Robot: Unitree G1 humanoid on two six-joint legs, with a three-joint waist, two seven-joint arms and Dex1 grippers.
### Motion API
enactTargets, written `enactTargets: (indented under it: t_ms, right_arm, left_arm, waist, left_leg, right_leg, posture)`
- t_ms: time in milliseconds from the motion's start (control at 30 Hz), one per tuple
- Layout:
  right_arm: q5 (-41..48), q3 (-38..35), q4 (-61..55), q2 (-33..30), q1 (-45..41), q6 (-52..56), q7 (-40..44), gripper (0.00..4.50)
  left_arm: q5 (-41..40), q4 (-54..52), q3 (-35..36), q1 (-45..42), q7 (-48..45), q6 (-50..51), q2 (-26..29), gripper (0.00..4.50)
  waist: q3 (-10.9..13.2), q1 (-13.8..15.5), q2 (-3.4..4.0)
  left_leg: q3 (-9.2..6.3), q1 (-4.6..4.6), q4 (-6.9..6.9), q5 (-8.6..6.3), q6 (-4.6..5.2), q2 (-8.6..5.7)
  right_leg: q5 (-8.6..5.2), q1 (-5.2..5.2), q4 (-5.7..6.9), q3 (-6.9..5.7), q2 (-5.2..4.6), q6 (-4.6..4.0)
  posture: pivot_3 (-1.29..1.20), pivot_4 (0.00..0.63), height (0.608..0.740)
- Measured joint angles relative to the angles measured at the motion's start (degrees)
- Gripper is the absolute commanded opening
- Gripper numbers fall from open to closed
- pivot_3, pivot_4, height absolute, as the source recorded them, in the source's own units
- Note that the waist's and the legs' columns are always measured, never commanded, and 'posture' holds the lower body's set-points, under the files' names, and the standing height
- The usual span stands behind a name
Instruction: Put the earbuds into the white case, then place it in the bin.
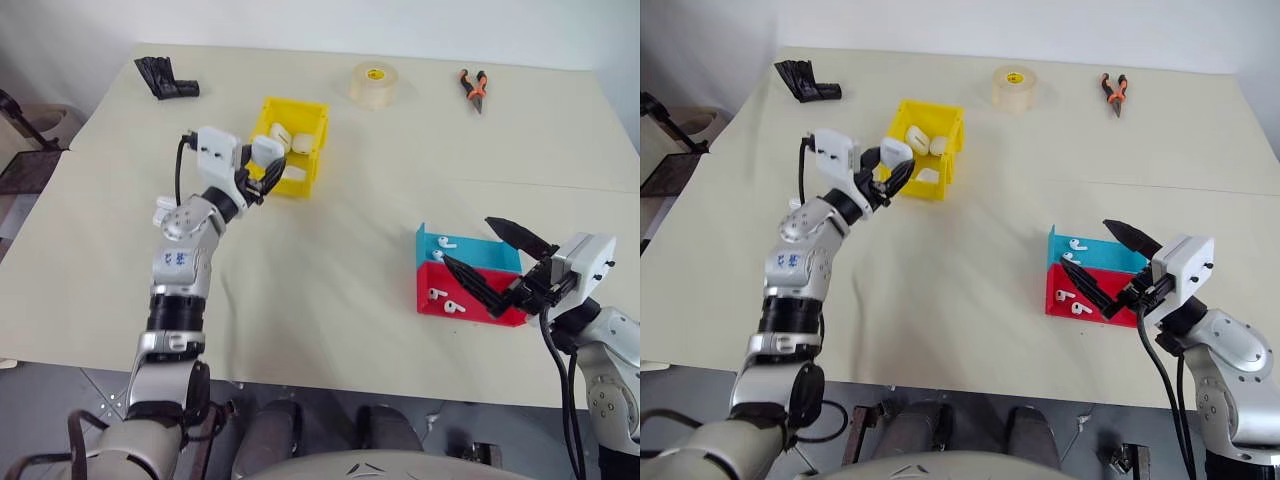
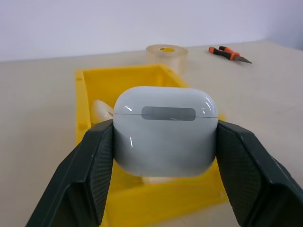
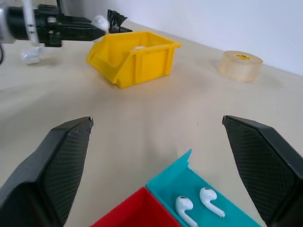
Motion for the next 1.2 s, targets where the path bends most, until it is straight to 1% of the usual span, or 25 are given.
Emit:
enactTargets:
  t_ms: [133,233,300,400,433,567,633,733,867,967,1100,1200]
  right_arm:
    - [0.59,0.37,-0.08,-0.07,-1.10,0.32,0.16,4.49]
    - [0.53,0.51,-0.10,-0.07,-1.06,0.41,-0.06,4.49]
    - [0.45,0.49,-0.11,-0.08,-1.05,0.41,-0.48,4.50]
    - [0.45,0.48,-0.12,-0.08,-1.00,0.46,-0.88,4.50]
    - [0.45,0.47,-0.13,-0.08,-0.92,0.46,-0.93,4.50]
    - [0.44,0.47,-0.13,-0.08,-0.87,0.47,-0.94,4.50]
    - [0.43,0.49,-0.10,-0.08,-1.00,0.46,-0.94,4.50]
    - [0.42,0.63,0.00,-0.12,-1.46,0.46,-0.85,4.50]
    - [0.45,0.61,0.56,-0.62,-1.57,0.45,-0.06,4.50]
    - [0.65,0.32,1.10,-1.67,-1.92,0.46,1.46,4.50]
    - [1.25,-0.18,2.57,-4.06,-2.38,0.52,4.09,4.50]
    - [1.60,-0.34,2.93,-5.78,-1.17,0.59,6.18,4.50]
  left_arm:
    - [3.09,19.65,-0.74,-14.22,1.73,-7.85,-0.20,2.79]
    - [4.90,29.05,-1.36,-19.92,3.07,-11.43,-0.17,2.79]
    - [5.52,34.49,-1.55,-21.49,4.05,-12.32,-0.20,3.52]
    - [5.49,39.35,-1.45,-21.99,3.04,-12.69,-0.43,4.39]
    - [5.48,39.94,-1.45,-22.01,2.02,-13.22,-0.41,4.47]
    - [5.41,40.19,-1.48,-22.01,-1.53,-15.80,-0.28,4.47]
    - [5.28,38.71,-1.58,-21.36,-4.37,-17.21,0.06,4.47]
    - [4.70,31.67,-2.46,-17.29,-12.37,-19.77,1.21,4.47]
    - [1.25,17.71,-3.82,-6.29,-24.46,-20.41,3.89,4.47]
    - [-1.88,7.14,-4.67,3.01,-32.65,-20.32,7.10,4.47]
    - [-6.38,-5.00,-5.30,12.06,-40.88,-16.47,12.01,4.47]
    - [-8.64,-9.79,-5.11,17.07,-44.53,-13.62,15.60,4.47]
  waist:
    - [0.07,0.14,-0.11]
    - [0.07,-0.25,-0.11]
    - [0.07,-0.51,-0.12]
    - [0.09,-0.65,-0.15]
    - [0.12,-0.60,-0.20]
    - [0.15,-0.52,-0.24]
    - [0.15,-0.47,-0.25]
    - [0.14,-0.58,-0.24]
    - [0.13,-1.08,-0.22]
    - [0.13,-1.65,-0.22]
    - [0.13,-1.73,-0.21]
    - [0.12,-1.57,-0.21]
  left_leg:
    - [0.01,-0.02,-0.04,0.01,0.02,-0.04]
    - [0.07,0.00,-0.17,0.01,0.02,-0.09]
    - [0.14,-0.01,-0.23,0.01,0.02,-0.09]
    - [0.21,-0.04,-0.24,0.01,0.02,-0.06]
    - [0.23,-0.07,-0.21,0.01,0.02,-0.07]
    - [0.31,-0.10,-0.14,0.03,0.05,-0.19]
    - [0.30,-0.12,-0.12,0.05,0.09,-0.22]
    - [0.31,-0.11,-0.13,0.05,0.09,-0.23]
    - [0.31,-0.09,-0.15,0.05,0.09,-0.19]
    - [0.28,-0.10,-0.13,0.05,0.09,-0.17]
    - [0.17,-0.08,-0.08,0.05,0.10,-0.18]
    - [0.11,-0.04,-0.07,0.05,0.12,-0.19]
  right_leg:
    - [0.01,-0.04,0.01,-0.07,-0.01,0.04]
    - [0.02,-0.13,0.09,-0.15,-0.12,0.05]
    - [0.02,-0.23,0.14,-0.23,-0.17,0.05]
    - [0.02,-0.40,0.32,-0.29,-0.18,0.05]
    - [0.02,-0.56,0.57,-0.29,-0.22,0.05]
    - [0.02,-0.74,0.96,-0.33,-0.43,0.05]
    - [0.02,-0.74,0.97,-0.35,-0.47,0.05]
    - [0.02,-0.75,0.97,-0.35,-0.48,0.05]
    - [0.02,-0.76,1.02,-0.34,-0.48,0.05]
    - [0.02,-0.76,1.02,-0.30,-0.48,0.05]
    - [0.02,-0.65,1.01,-0.29,-0.50,0.04]
    - [0.02,-0.52,0.93,-0.28,-0.51,0.04]
  posture:
    - [0.00,0.150,0.740]
    - [0.00,0.150,0.740]
    - [0.00,0.150,0.740]
    - [0.00,0.150,0.740]
    - [0.00,0.150,0.740]
    - [0.00,0.150,0.740]
    - [0.00,0.150,0.740]
    - [0.00,0.150,0.740]
    - [0.00,0.150,0.740]
    - [0.00,0.150,0.740]
    - [0.00,0.150,0.740]
    - [0.00,0.150,0.740]
